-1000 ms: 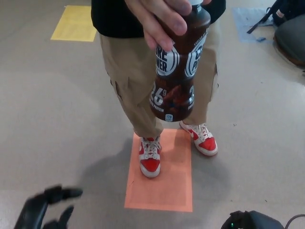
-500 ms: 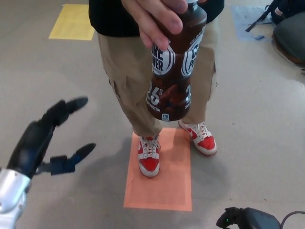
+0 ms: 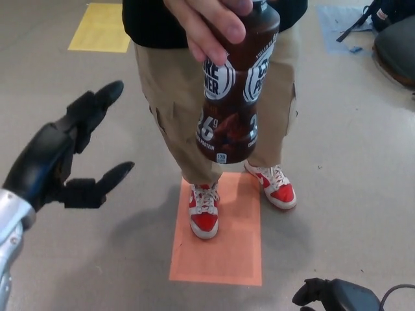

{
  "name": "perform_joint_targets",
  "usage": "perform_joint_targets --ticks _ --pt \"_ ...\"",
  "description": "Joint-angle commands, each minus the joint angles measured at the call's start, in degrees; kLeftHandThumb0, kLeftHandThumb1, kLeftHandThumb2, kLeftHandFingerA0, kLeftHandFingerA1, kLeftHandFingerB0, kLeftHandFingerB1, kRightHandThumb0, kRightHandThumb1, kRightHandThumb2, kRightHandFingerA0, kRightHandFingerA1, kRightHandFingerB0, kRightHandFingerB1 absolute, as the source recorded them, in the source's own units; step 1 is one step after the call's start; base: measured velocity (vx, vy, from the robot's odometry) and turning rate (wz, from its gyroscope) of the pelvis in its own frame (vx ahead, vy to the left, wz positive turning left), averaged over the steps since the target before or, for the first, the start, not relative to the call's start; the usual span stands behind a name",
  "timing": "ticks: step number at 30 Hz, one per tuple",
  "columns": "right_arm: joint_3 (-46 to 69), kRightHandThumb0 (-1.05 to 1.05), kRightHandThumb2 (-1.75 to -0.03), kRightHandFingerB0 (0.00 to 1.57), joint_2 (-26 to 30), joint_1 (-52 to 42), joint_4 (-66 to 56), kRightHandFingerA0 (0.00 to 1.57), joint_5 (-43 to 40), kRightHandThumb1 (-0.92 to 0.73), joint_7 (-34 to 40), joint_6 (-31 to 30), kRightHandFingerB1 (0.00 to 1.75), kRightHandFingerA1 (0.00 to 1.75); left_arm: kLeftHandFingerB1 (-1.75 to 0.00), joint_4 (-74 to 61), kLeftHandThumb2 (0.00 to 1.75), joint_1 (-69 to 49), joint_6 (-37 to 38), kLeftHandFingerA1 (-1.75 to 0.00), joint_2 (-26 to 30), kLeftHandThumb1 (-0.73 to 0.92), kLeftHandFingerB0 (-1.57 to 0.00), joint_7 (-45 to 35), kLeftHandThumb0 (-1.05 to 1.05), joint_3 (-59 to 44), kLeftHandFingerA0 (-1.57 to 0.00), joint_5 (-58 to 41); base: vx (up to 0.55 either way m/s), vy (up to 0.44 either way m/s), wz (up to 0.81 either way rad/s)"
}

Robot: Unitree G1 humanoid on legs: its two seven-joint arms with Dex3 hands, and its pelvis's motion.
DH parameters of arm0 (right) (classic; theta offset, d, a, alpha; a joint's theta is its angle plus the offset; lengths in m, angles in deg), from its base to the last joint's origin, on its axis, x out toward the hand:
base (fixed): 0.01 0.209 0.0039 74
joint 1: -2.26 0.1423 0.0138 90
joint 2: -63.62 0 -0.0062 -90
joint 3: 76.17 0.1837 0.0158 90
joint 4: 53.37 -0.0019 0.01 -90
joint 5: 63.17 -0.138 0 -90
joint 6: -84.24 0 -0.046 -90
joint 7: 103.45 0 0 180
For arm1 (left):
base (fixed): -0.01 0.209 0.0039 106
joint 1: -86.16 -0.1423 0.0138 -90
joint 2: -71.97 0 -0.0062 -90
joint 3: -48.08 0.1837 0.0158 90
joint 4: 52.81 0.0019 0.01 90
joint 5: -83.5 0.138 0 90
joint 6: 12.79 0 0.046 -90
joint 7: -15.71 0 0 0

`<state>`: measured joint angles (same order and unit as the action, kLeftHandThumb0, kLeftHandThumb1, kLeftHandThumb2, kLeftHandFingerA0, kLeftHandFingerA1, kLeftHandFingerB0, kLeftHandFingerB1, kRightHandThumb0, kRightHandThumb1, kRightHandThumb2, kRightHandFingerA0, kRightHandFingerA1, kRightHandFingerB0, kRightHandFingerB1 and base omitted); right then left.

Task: The robot recieved a bottle of protein shake from a person using its left hand and then shake the protein up and down 2 two times and hand it back to the person

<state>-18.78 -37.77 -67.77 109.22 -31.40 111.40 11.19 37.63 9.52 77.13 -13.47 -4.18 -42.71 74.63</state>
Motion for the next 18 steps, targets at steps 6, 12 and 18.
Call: perform_joint_targets --ticks 6,12,18 --pt "-0.4 -0.39 -0.75 0.83 1.0 0.2 2.3 0.99 2.5 -0.73 4.4 2.4 0.53 0.92 0.00 -15.5 0.92 15.5 -48.3 -0.09 8.8 0.57 0.00 -15.7 -0.90 4.5 0.00 -28.5 0.00 0.000 0.00" --pt "-0.9 -0.40 -0.80 0.84 1.1 0.5 2.3 1.00 3.0 -0.71 4.9 2.2 0.54 0.80 0.00 -18.0 0.90 18.0 -52.4 -0.10 6.8 0.55 0.00 -13.3 -0.88 5.3 0.00 -29.9 0.00 0.000 0.00" --pt "-0.7 -0.42 -0.77 0.82 1.3 0.3 2.4 0.99 2.7 -0.74 4.3 3.1 0.52 0.87 0.00 -20.7 0.90 21.3 -56.7 -0.07 4.8 0.52 0.00 -11.1 -0.87 7.6 0.00 -30.2 0.00 0.000 0.00"
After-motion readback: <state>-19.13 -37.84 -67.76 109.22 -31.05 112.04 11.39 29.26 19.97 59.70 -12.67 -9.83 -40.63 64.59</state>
